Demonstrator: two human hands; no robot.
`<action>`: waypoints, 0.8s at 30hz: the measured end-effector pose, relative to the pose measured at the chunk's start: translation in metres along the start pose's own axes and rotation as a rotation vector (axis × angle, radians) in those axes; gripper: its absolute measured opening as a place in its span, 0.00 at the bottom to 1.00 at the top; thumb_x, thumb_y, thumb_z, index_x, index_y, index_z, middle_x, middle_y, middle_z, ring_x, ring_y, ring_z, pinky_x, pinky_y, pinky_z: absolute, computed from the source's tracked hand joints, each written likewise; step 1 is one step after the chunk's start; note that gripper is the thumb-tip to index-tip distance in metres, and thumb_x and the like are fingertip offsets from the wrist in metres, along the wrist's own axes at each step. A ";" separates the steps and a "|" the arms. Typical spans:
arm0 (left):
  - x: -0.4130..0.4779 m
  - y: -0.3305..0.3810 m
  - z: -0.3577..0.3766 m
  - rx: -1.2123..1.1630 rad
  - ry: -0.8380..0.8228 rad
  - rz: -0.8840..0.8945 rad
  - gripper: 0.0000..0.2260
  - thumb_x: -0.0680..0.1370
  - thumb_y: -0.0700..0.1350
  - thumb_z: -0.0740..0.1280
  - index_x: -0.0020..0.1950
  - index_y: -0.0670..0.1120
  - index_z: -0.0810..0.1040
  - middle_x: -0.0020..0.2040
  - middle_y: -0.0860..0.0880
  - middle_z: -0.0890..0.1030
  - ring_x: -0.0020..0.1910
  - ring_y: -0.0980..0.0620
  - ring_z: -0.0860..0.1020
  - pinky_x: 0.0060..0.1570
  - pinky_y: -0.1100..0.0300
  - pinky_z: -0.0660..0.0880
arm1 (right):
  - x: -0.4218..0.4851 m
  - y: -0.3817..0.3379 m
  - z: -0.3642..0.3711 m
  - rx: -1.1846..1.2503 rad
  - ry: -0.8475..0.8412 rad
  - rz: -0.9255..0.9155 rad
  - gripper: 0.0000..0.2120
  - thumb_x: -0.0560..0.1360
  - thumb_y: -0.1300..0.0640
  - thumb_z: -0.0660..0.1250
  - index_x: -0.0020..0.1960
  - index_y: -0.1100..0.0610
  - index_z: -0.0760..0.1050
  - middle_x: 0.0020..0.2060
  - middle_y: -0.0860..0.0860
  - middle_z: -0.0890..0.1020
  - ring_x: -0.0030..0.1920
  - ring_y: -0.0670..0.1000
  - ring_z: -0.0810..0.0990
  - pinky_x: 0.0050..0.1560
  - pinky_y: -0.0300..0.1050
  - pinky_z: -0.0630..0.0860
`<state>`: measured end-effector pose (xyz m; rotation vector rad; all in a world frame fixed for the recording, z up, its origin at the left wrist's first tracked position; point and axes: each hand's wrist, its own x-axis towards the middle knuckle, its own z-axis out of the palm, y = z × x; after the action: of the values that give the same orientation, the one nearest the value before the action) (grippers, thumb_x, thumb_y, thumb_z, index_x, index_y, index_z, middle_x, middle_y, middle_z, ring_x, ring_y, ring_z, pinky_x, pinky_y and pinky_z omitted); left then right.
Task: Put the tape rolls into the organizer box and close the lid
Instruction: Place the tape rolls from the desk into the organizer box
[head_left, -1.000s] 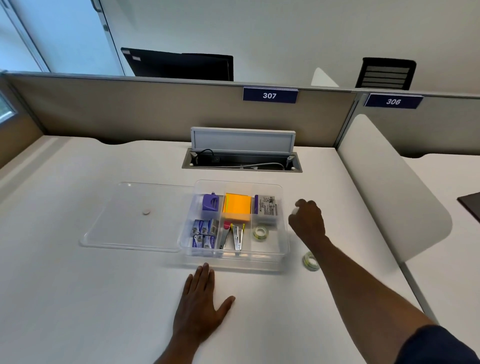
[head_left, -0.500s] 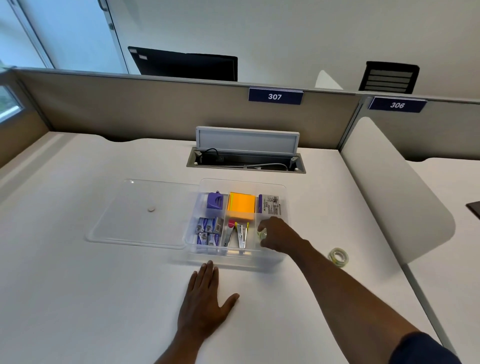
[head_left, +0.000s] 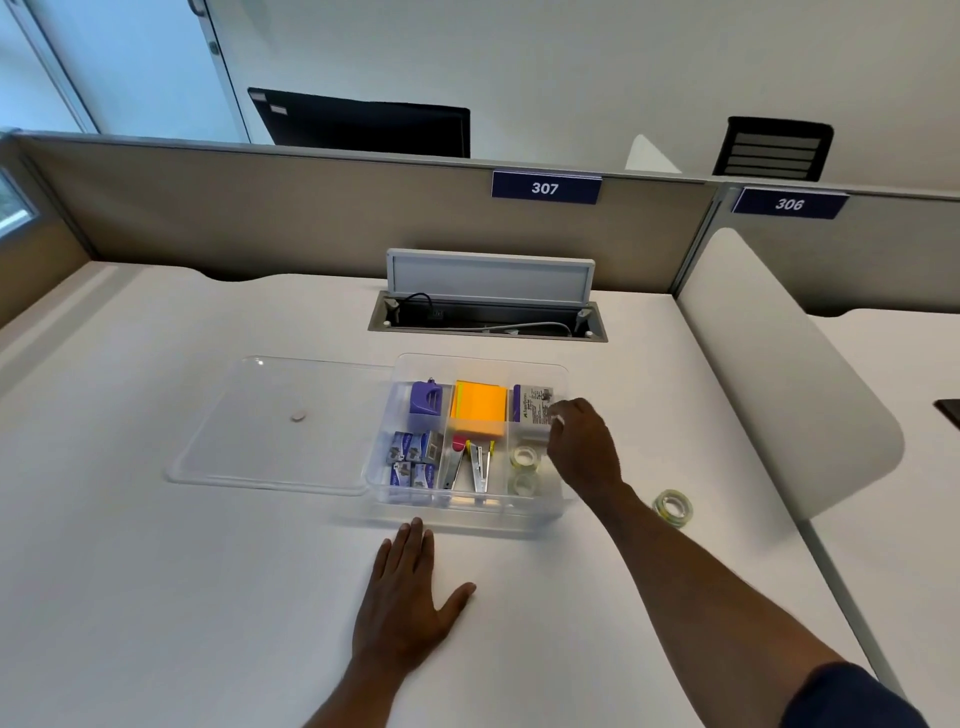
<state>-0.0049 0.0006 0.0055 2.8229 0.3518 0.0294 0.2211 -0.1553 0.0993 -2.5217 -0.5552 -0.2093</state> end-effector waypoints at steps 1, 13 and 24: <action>0.000 -0.001 0.001 0.003 0.003 0.000 0.40 0.74 0.70 0.51 0.73 0.40 0.63 0.76 0.43 0.60 0.75 0.46 0.58 0.71 0.60 0.39 | 0.000 0.002 -0.004 0.004 0.085 0.029 0.12 0.75 0.66 0.61 0.56 0.64 0.77 0.53 0.61 0.79 0.52 0.62 0.79 0.51 0.53 0.79; 0.000 -0.001 0.002 0.000 -0.039 -0.002 0.40 0.74 0.70 0.51 0.72 0.39 0.66 0.74 0.42 0.64 0.74 0.45 0.62 0.71 0.60 0.41 | -0.035 0.102 -0.021 -0.274 -0.217 0.782 0.16 0.70 0.56 0.65 0.57 0.60 0.73 0.58 0.60 0.72 0.59 0.64 0.73 0.59 0.55 0.73; 0.002 -0.002 0.010 0.029 0.021 -0.004 0.42 0.73 0.72 0.46 0.76 0.42 0.58 0.78 0.46 0.54 0.77 0.49 0.51 0.75 0.55 0.46 | -0.039 0.118 -0.009 -0.254 -0.177 0.844 0.13 0.72 0.59 0.63 0.56 0.61 0.74 0.56 0.61 0.74 0.59 0.64 0.73 0.59 0.53 0.73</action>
<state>-0.0033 -0.0003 -0.0042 2.8519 0.3658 0.0530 0.2360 -0.2644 0.0406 -2.7897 0.5271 0.2760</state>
